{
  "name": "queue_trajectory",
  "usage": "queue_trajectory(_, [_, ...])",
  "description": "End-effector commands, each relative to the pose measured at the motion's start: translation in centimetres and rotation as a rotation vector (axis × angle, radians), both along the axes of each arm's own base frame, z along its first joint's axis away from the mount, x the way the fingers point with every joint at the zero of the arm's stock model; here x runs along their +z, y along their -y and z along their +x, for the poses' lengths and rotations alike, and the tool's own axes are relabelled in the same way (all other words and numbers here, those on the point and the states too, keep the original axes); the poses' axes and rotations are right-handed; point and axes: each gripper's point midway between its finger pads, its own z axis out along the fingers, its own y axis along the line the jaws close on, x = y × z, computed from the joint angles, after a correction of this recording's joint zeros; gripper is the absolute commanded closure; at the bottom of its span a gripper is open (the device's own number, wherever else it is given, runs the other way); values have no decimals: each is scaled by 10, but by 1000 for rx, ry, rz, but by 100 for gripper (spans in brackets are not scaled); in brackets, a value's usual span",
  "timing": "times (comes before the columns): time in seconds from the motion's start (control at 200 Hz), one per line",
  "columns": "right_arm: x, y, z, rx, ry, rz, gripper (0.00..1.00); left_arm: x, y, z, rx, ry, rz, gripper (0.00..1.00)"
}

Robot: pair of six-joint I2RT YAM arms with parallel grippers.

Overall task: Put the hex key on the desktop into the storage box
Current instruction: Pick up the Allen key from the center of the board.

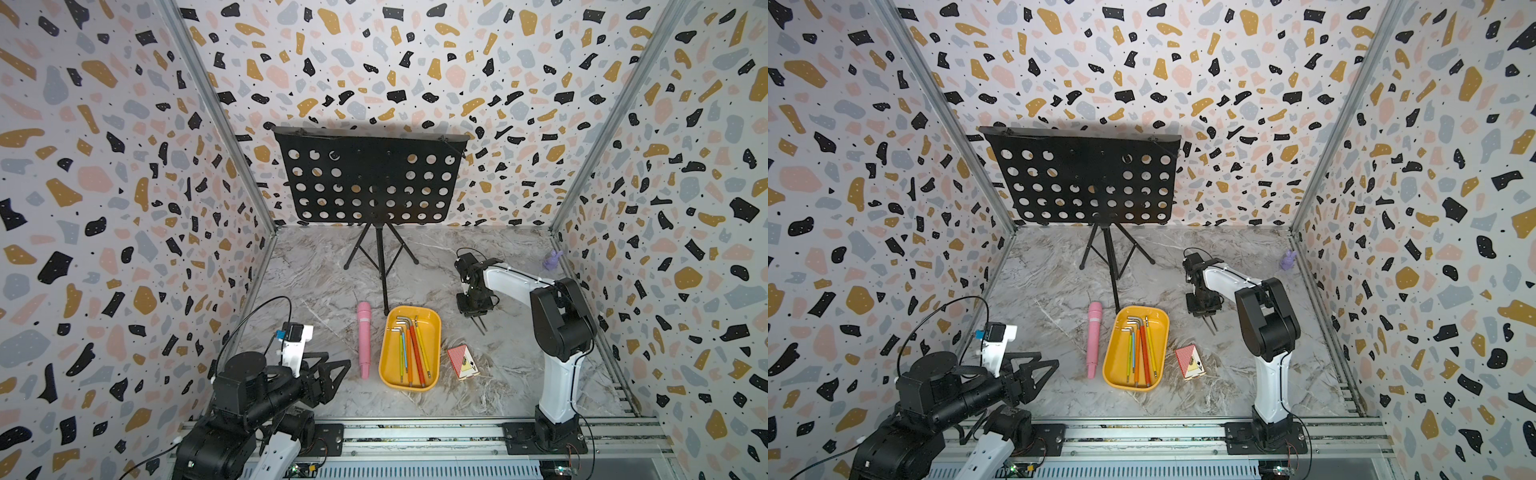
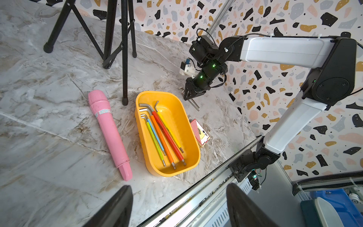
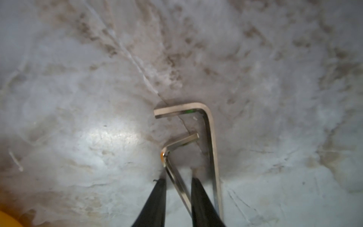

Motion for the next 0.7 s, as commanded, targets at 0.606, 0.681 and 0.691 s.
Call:
queue_trajectory(0.606, [3,-10,-2,79,-34,51,100,2,0,5,11,14,-3,22])
queue_trajectory(0.681, [9,-12,-1,77,-14,61,100,2,0,5,12,15,-3,22])
queue_trajectory(0.691, [10,-12,-1,75,-12,62,100,2,0,5,13,15,-3,22])
